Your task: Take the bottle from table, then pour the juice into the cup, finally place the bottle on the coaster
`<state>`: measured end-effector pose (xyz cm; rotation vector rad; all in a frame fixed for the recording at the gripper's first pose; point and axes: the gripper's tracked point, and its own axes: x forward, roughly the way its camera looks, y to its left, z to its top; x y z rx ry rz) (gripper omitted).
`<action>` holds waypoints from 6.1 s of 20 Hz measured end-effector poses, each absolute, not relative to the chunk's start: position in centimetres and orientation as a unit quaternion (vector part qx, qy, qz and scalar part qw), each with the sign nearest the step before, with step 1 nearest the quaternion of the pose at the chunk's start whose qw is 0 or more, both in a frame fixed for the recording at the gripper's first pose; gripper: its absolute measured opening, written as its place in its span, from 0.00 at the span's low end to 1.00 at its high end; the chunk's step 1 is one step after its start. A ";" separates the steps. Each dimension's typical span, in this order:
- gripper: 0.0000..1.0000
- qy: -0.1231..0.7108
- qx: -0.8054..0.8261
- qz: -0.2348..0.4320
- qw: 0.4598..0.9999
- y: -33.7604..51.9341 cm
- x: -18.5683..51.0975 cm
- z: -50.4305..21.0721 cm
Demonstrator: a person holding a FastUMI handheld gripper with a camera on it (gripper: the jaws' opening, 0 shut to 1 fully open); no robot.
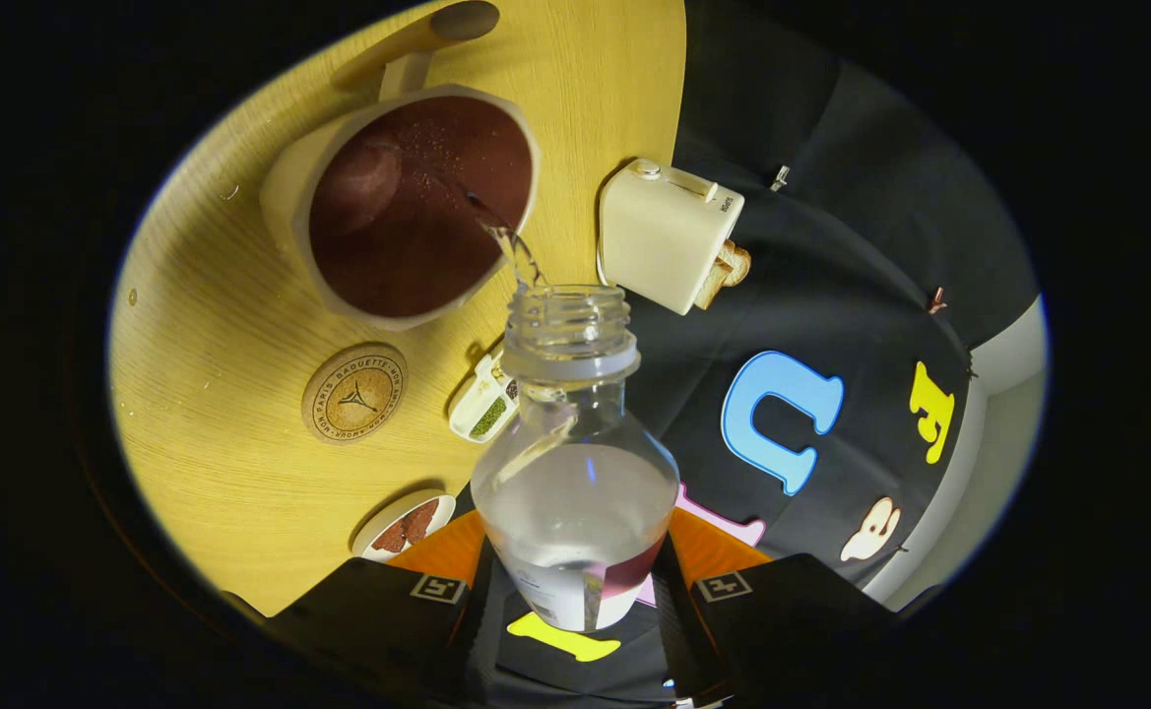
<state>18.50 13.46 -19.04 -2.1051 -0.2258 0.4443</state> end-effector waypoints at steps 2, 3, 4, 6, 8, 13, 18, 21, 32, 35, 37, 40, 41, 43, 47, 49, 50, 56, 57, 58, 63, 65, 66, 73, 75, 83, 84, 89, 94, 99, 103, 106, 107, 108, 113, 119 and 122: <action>0.69 -0.100 -0.862 0.184 0.461 13.7 18.4 -19.1; 0.69 -0.102 -0.863 0.185 0.458 13.8 18.3 -19.1; 0.69 -0.099 -0.865 0.185 0.457 13.6 18.4 -19.3; 0.69 -0.101 -0.867 0.183 0.452 13.7 18.3 -19.3; 0.69 -0.107 -0.872 0.184 0.440 13.9 18.3 -19.3; 0.69 -0.115 -0.883 0.185 0.416 13.9 18.2 -19.1; 0.69 -0.129 -0.891 0.187 0.393 14.5 18.3 -18.9; 0.69 -0.132 -0.894 0.186 0.385 14.7 18.2 -18.8; 0.69 -0.141 -0.902 0.185 0.364 15.6 18.5 -18.3; 0.69 -0.142 -0.904 0.186 0.358 15.5 18.3 -18.0; 0.69 -0.143 -0.904 0.187 0.356 15.5 18.2 -17.8; 0.69 -0.142 -0.904 0.188 0.356 15.4 18.2 -17.7; 0.69 -0.141 -0.905 0.188 0.355 15.3 18.1 -17.7; 0.69 -0.141 -0.906 0.188 0.353 15.3 18.1 -17.5; 0.69 -0.147 -0.904 0.192 0.352 15.8 17.9 -17.6; 0.69 -0.147 -0.904 0.192 0.352 15.7 17.9 -17.7; 0.69 -0.147 -0.904 0.192 0.352 15.8 18.0 -17.7; 0.69 -0.145 -0.898 0.195 0.367 15.8 17.9 -17.9; 0.69 -0.141 -0.896 0.195 0.375 15.5 17.9 -18.1; 0.69 -0.139 -0.894 0.195 0.380 15.4 17.7 -18.1; 0.69 -0.124 -0.872 0.200 0.430 14.2 17.4 -19.0; 0.69 -0.100 -0.850 0.198 0.478 13.2 17.3 -19.6; 0.69 -0.090 -0.836 0.196 0.504 13.0 17.3 -19.7; 0.70 0.002 -0.637 0.168 0.752 10.9 17.4 -19.1; 0.69 0.031 -0.572 0.159 0.804 10.3 17.8 -18.7; 0.70 0.092 -0.291 0.144 0.941 7.5 19.3 -15.4; 0.70 0.096 -0.252 0.151 0.951 7.7 19.6 -15.1; 0.70 0.089 -0.101 0.174 0.976 8.2 20.9 -15.3; 0.69 0.077 -0.005 0.171 0.982 8.7 22.3 -18.0; 0.70 0.076 0.016 0.171 0.982 9.8 23.6 -21.1; 0.71 0.083 -0.002 0.170 0.982 9.9 23.9 -23.5; 0.73 0.090 -0.005 0.167 0.982 9.7 23.6 -24.8; 0.73 0.091 -0.003 0.167 0.982 9.7 23.5 -25.0; 0.73 0.092 -0.002 0.166 0.982 9.7 23.5 -25.1; 0.75 0.103 0.006 0.165 0.981 10.3 23.4 -25.9; 0.83 0.113 -0.011 0.165 0.980 10.4 23.2 -26.6; 1.00 0.119 -0.003 0.172 0.978 10.8 22.6 -26.4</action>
